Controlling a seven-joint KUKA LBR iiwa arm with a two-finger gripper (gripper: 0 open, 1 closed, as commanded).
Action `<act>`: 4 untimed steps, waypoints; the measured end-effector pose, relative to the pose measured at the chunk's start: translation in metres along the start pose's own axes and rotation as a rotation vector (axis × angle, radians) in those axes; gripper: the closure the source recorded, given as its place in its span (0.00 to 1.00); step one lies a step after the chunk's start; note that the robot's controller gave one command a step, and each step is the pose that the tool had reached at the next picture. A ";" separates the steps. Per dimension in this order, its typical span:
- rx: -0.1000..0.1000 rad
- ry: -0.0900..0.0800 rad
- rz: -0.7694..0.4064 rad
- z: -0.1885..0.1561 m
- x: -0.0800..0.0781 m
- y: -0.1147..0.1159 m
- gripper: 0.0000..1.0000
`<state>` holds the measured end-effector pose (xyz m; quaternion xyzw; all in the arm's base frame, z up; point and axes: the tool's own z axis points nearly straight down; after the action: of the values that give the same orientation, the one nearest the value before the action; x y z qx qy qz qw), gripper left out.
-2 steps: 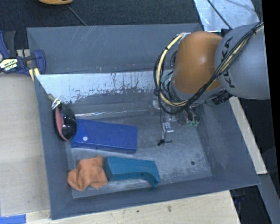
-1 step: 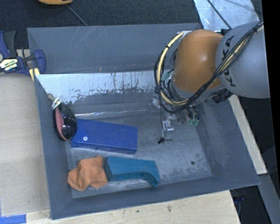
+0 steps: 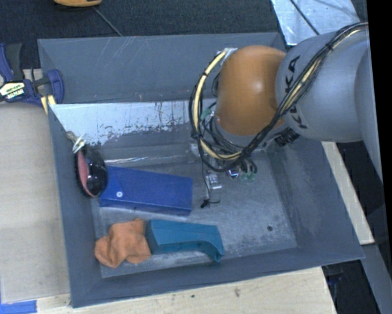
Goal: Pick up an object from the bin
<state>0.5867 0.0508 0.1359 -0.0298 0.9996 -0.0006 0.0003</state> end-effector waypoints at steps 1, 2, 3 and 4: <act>-0.003 0.003 0.008 -0.052 -0.004 0.017 0.00; -0.001 -0.012 -0.017 -0.061 0.015 0.033 0.00; -0.002 -0.006 0.002 0.001 0.062 0.033 0.00; -0.002 0.002 0.009 0.021 0.079 0.031 0.00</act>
Offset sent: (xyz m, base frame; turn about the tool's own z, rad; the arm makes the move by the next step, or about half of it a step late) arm -0.0494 0.0516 0.0097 -0.0713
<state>0.5064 0.0769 0.1147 -0.0251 0.9997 0.0002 -0.0007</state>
